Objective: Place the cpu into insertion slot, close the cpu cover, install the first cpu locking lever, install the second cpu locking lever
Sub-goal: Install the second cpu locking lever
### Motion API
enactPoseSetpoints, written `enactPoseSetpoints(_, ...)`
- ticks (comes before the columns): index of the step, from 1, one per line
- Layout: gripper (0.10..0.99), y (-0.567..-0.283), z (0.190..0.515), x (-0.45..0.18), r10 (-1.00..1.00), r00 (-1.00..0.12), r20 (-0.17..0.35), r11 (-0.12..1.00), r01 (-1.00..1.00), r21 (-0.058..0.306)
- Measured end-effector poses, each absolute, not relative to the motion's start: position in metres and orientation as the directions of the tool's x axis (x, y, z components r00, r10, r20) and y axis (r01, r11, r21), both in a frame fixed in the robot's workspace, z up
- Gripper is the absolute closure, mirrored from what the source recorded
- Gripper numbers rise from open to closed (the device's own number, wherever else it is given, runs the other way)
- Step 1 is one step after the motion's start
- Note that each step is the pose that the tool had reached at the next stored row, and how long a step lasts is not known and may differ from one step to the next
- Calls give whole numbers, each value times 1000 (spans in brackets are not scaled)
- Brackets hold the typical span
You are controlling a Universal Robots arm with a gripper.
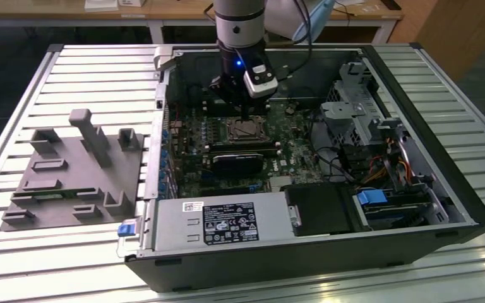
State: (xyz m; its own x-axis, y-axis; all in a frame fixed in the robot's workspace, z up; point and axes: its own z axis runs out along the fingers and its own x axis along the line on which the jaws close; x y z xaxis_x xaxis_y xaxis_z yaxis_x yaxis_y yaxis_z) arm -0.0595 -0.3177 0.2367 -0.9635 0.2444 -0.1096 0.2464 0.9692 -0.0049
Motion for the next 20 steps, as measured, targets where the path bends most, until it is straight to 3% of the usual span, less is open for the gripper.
enactPoseSetpoints(20, 984, -338, 241, -58, 244, -963, -109, 969, 246, -4)
